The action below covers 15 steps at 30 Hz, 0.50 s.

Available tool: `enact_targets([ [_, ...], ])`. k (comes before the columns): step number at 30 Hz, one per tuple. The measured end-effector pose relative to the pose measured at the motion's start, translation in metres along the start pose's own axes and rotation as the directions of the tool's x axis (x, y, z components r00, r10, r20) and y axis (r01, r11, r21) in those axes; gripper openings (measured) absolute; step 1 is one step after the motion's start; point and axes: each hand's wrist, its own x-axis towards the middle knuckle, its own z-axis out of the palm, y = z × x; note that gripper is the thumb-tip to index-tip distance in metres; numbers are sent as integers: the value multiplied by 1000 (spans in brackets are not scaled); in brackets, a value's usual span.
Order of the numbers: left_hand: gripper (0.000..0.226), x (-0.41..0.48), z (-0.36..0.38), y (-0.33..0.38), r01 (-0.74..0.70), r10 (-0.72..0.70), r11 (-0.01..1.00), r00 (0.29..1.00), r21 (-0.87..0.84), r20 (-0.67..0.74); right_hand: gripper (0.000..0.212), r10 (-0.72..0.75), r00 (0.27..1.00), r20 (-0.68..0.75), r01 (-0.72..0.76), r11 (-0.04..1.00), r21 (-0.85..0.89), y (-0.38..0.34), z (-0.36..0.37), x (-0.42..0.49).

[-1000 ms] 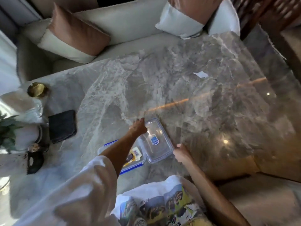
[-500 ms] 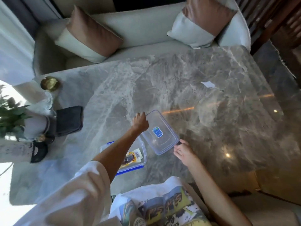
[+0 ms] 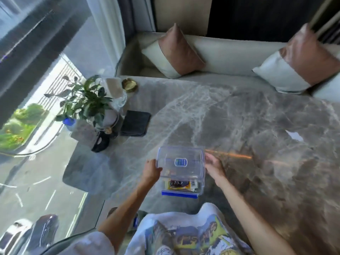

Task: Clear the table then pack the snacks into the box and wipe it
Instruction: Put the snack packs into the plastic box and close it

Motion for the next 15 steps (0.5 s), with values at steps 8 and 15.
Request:
enact_targets([
  [8,41,-23,29,-29,31,-29,990,999,-137,19,52,43,993,-105,-56,991,-125,45,6,-17],
  [15,42,-25,36,-39,36,-31,989,999,-145,35,56,50,993,-110,-64,989,-133,53,16,-28],
])
